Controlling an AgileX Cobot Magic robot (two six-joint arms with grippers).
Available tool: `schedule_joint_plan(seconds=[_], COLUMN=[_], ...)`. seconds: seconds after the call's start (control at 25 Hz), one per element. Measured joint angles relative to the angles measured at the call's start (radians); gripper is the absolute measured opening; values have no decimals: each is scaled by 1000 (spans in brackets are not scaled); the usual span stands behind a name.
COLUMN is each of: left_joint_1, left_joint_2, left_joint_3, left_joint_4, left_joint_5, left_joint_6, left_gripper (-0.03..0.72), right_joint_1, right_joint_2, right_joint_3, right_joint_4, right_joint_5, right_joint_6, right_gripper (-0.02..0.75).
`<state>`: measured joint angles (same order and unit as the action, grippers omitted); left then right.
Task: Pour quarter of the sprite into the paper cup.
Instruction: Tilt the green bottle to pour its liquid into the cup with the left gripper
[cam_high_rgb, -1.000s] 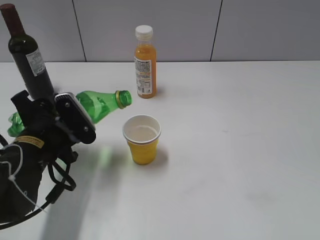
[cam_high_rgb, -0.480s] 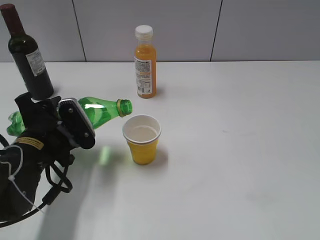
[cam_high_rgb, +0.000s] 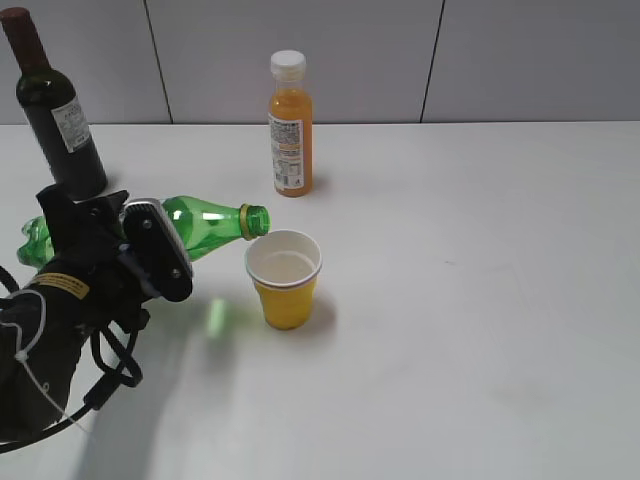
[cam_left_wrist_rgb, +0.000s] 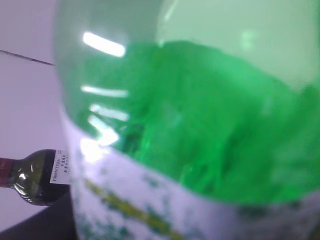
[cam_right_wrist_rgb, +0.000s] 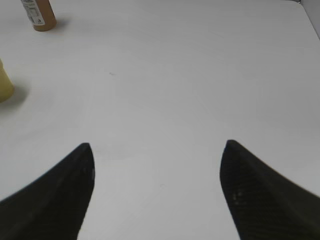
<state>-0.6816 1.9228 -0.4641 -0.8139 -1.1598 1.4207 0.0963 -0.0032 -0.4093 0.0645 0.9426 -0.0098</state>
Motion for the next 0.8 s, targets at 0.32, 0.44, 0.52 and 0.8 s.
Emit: schedule_joint_plan(seconds=[0.32,0.44,0.52,0.8], left_joint_1=[2,2,2,2], left_joint_2=[0,0,1,22], left_joint_3=[-4,-30,-41,-41], left_joint_4=[-5,-12,-12,-20], left_joint_5=[0,1,-1,1], left_joint_6=[0,0,8,67], left_gripper=[465,464,464,464], right_joint_1=[0,0,0,0], right_joint_2=[0,0,0,0], right_joint_3=[0,0,0,0], right_joint_4=[0,0,0,0], right_joint_5=[0,0,0,0], right_joint_6=[0,0,0,1], right_gripper=[590,590,590,590])
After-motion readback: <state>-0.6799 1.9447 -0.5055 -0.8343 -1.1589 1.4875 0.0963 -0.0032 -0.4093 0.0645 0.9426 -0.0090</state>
